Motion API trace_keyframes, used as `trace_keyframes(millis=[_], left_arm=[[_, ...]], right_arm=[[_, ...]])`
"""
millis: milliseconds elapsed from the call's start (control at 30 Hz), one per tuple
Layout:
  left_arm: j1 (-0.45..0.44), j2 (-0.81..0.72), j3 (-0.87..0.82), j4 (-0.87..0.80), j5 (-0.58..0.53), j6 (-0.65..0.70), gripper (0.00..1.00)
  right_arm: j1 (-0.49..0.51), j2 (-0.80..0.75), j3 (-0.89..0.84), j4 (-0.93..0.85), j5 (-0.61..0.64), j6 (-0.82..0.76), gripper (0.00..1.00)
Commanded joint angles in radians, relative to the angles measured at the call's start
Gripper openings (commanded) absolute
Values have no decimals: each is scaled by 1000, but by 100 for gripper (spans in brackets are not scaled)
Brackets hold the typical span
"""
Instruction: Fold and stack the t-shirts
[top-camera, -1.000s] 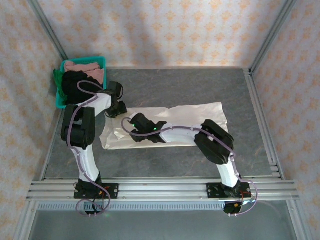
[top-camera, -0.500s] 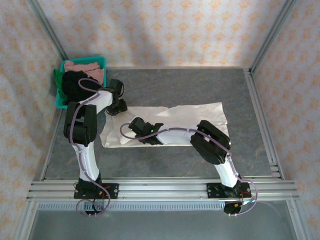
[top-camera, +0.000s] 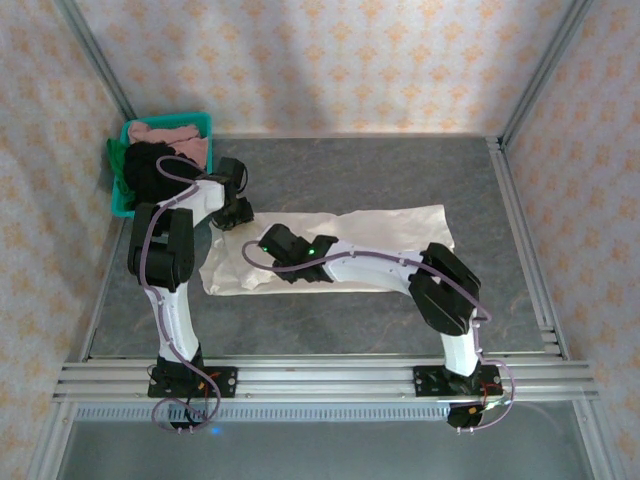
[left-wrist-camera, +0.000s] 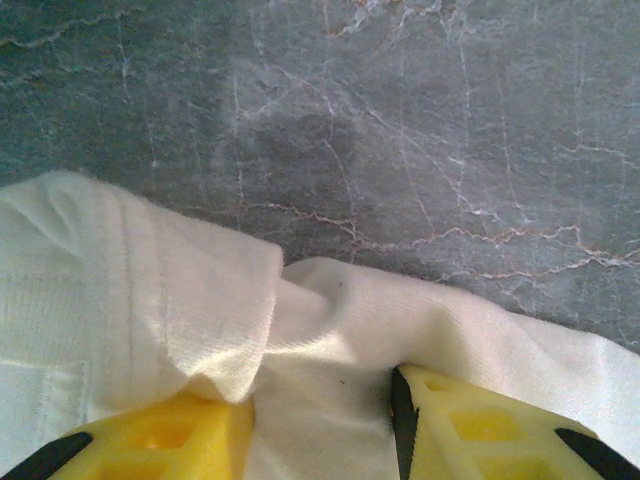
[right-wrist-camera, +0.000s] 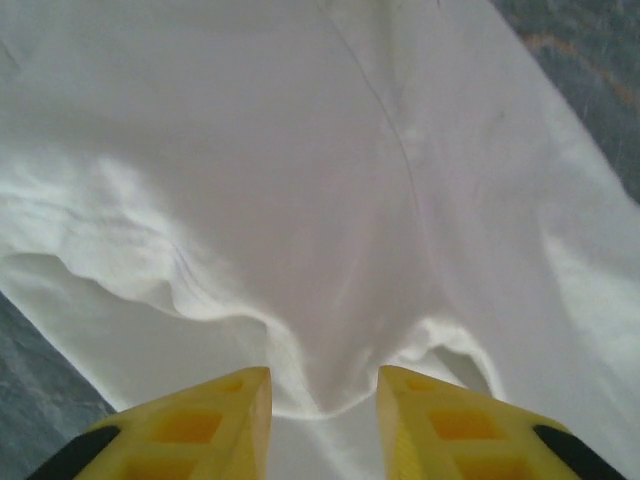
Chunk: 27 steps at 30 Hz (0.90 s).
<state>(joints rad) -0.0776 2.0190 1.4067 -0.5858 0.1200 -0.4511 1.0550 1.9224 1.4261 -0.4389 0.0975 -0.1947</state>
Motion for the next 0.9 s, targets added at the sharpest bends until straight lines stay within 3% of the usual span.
trace_keyframes(millis=[0,100,233,400,467,667,867], left_arm=[[12,29,24,-43,-20,24,41],[12,15,28,-46,-7,25,41],[10,-1,29,-54,4,33,42],[10,11,40,-64,9,38,42],[10,15,41,-65,8,39,42],[10,27,52,-74,4,45,41],[12,33,60,-79,-3,48,40]], right_arm=[[6,-43,-33,-36,5,-10,36],[6,-45,-66,12,-38,-15,38],[7,-26,-127,119,-67,-23,49],[6,51,-101,164,72,-16,51],[5,73,-73,138,104,-18,47],[6,6,-107,102,126,-41,16],[6,-101,-174,69,35,-76,16]])
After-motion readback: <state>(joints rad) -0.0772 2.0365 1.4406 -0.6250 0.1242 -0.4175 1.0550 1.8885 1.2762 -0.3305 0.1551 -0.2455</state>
